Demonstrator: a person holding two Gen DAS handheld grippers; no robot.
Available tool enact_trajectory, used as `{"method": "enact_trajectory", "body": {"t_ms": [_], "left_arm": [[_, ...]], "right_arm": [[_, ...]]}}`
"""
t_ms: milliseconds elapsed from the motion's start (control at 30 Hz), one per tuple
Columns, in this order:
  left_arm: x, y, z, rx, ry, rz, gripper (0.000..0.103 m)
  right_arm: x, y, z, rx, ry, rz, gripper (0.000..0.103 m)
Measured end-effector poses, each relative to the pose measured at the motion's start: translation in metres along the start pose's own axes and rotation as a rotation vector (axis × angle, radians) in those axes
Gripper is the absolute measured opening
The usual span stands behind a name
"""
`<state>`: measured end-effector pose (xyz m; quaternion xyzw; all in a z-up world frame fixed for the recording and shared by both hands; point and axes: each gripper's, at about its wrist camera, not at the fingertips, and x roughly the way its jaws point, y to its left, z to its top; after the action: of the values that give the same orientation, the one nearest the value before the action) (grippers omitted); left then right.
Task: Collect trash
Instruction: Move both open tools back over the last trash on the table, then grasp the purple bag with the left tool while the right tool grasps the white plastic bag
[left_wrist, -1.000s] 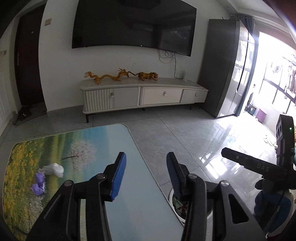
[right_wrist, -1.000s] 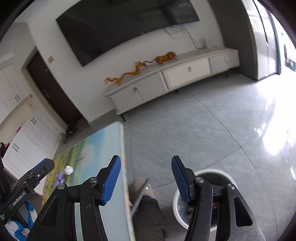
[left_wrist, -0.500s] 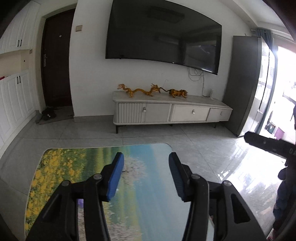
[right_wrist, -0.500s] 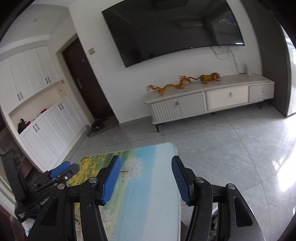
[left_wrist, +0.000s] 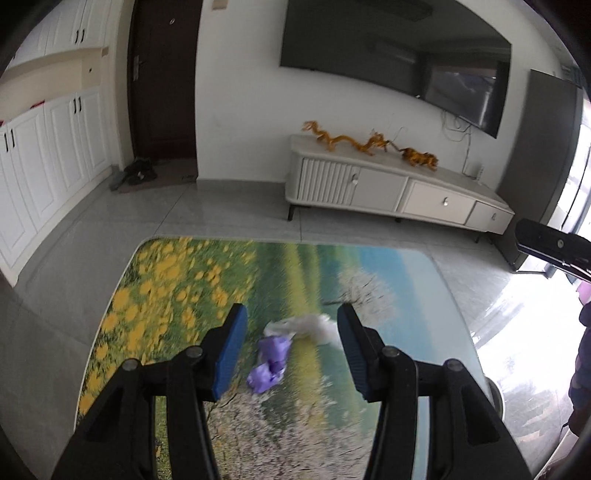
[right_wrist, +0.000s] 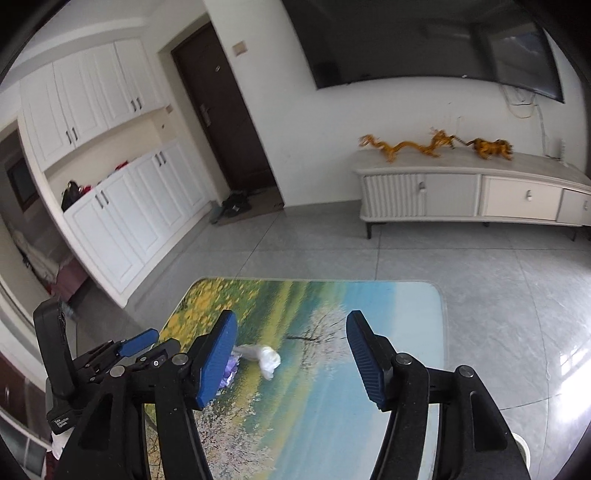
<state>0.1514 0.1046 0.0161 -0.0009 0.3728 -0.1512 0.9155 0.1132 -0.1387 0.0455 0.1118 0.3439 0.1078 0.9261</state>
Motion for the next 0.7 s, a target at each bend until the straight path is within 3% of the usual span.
{"method": "enact_trajectory", "body": {"t_ms": [167, 400, 700], "left_arm": [[0.034, 0.021, -0.023, -0.046, 0.069, 0.006, 0.049], [0.08, 0.023, -0.046, -0.037, 0.155, 0.049, 0.049], [0.102, 0.023, -0.057, -0.036, 0.159, 0.056, 0.049]], "right_arm": [[0.059, 0.016, -0.014, -0.048, 0.091, 0.053, 0.062], [0.135, 0.021, -0.037, -0.089, 0.203, 0.107, 0.062], [0.185, 0.021, -0.055, -0.1, 0.256, 0.169, 0.062]]}}
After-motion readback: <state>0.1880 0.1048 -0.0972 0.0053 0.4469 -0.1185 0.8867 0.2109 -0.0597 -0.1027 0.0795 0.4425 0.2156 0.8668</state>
